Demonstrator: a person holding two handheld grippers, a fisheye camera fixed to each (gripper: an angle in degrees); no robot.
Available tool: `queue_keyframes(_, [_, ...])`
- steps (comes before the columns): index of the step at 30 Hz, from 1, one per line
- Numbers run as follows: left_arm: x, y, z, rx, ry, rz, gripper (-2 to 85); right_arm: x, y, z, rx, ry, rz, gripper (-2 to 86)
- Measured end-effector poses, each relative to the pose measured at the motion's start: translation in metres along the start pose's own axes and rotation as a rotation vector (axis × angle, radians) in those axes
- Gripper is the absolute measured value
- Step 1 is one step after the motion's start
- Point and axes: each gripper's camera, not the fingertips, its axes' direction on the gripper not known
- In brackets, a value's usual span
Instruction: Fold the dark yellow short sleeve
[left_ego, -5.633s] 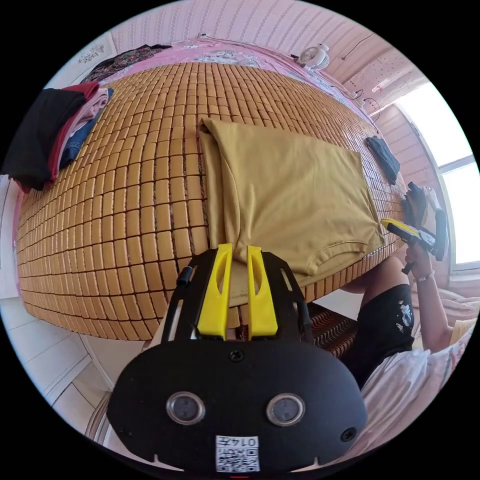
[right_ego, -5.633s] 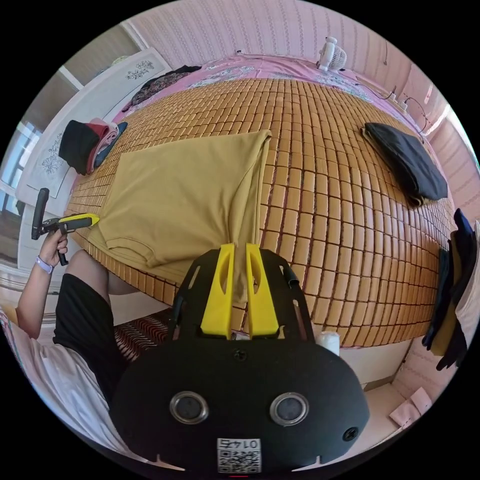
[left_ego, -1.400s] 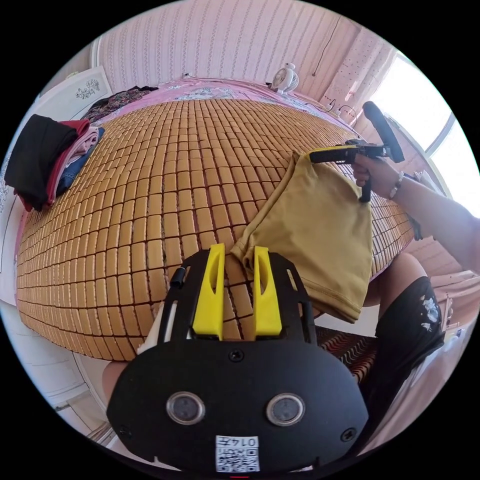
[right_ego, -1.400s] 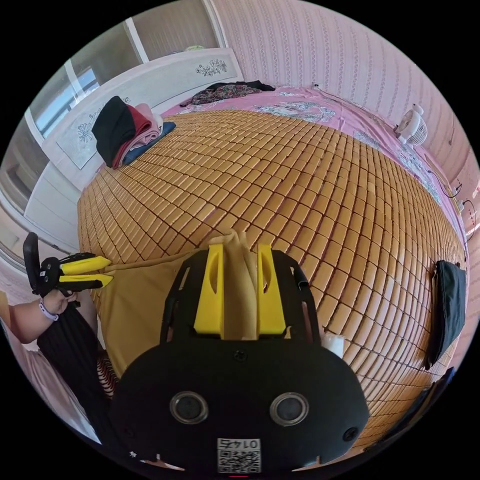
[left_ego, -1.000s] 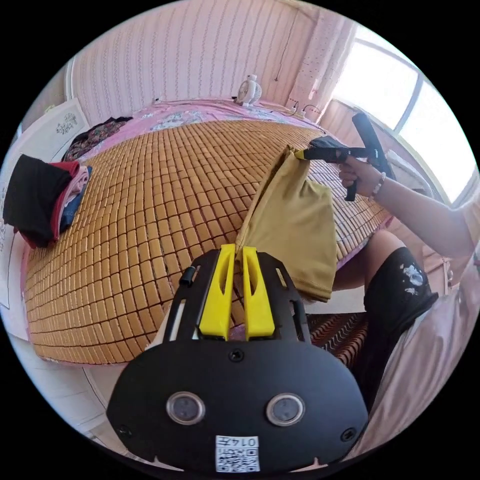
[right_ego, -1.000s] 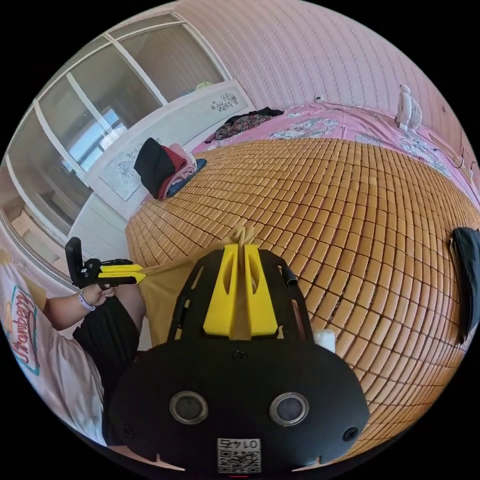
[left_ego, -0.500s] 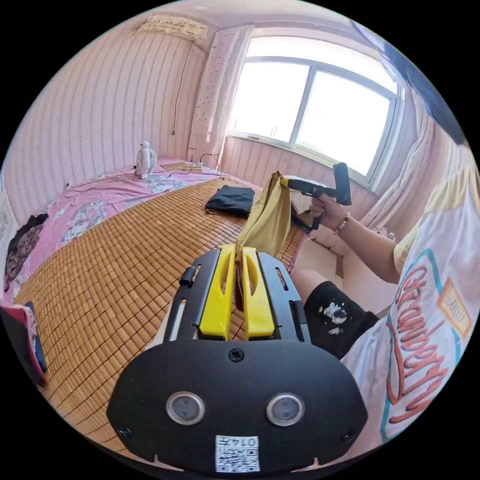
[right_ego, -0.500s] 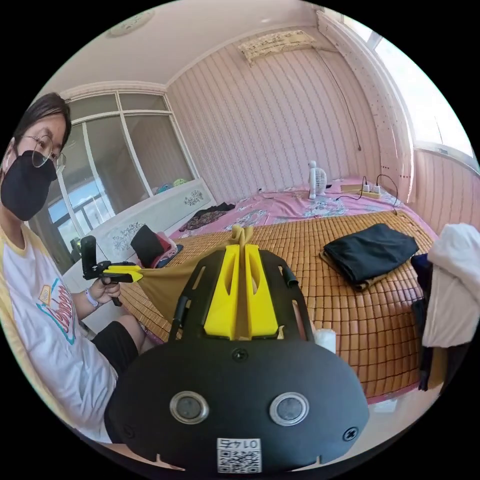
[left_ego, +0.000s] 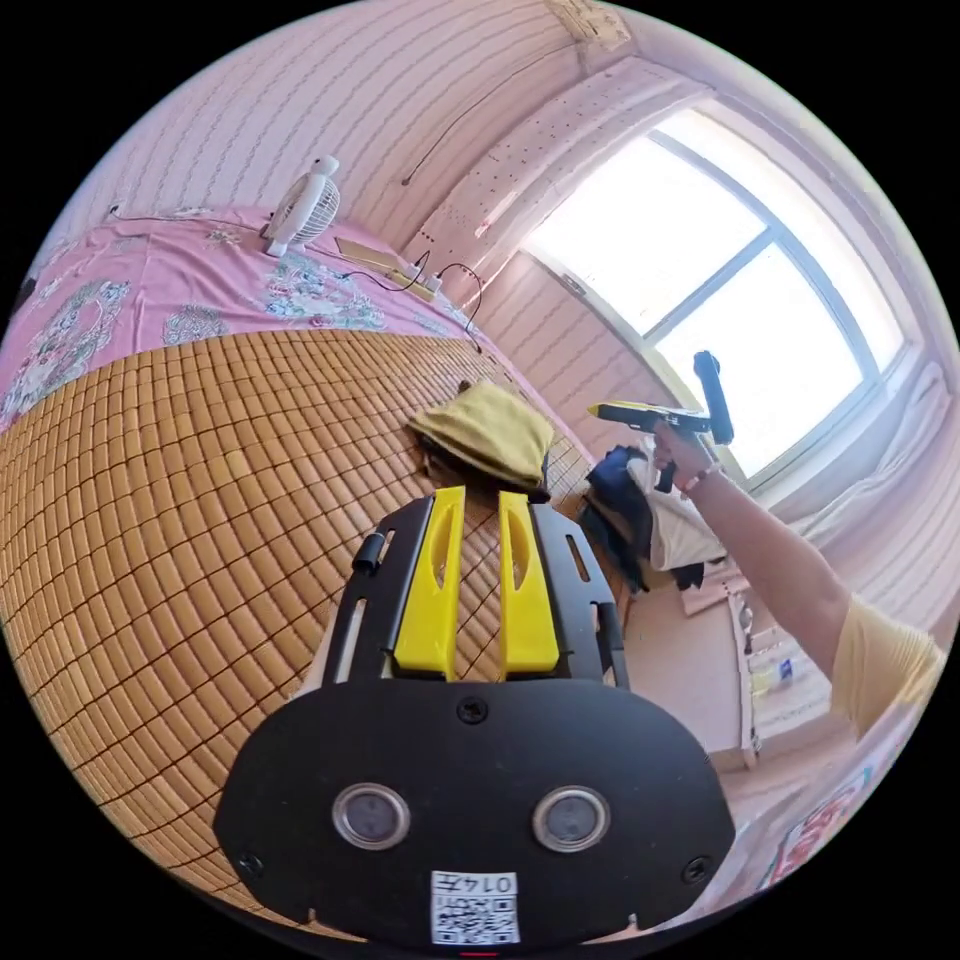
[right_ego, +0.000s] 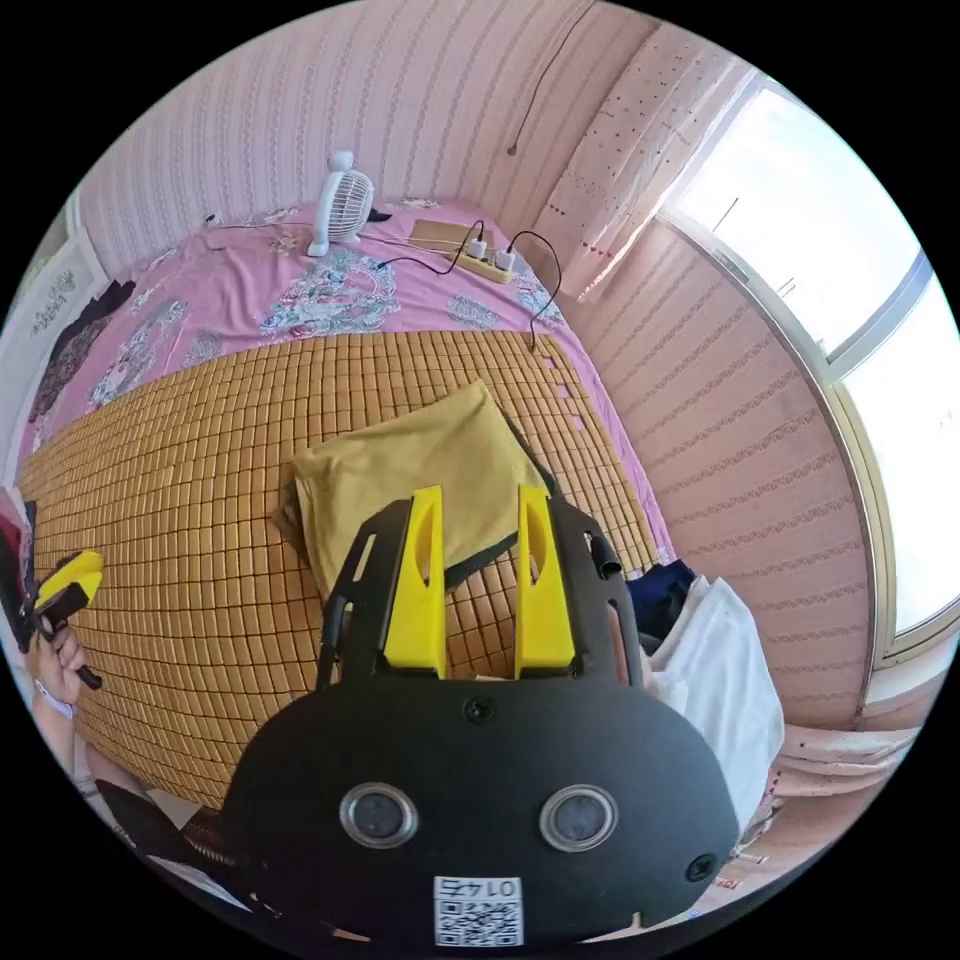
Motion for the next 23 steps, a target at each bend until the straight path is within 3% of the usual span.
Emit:
queue_keyframes(3, [-0.017,0.075,-0.039,-0.072,-0.088,0.048,5.0,-0.038,0.091,0.005,0.082,-0.075,-0.119,8.9])
queue_keyframes(7, [-0.036,0.191,-0.134,-0.071,-0.178,-0.120,4.4,-0.089,0.211,-0.012,0.079,-0.138,-0.203,8.1])
queue_keyframes(10, [-0.035,0.261,-0.208,0.005,-0.251,-0.267,4.1,-0.119,0.251,-0.036,0.077,-0.170,-0.246,7.9])
queue_keyframes(16, [-0.020,0.365,-0.323,0.297,-0.457,-0.447,4.8,-0.194,0.239,-0.077,0.134,-0.560,-0.390,8.1])
queue_keyframes(23, [-0.021,0.446,-0.386,0.541,-0.601,-0.512,7.3,-0.338,0.205,-0.122,0.233,-0.785,-0.652,8.3])
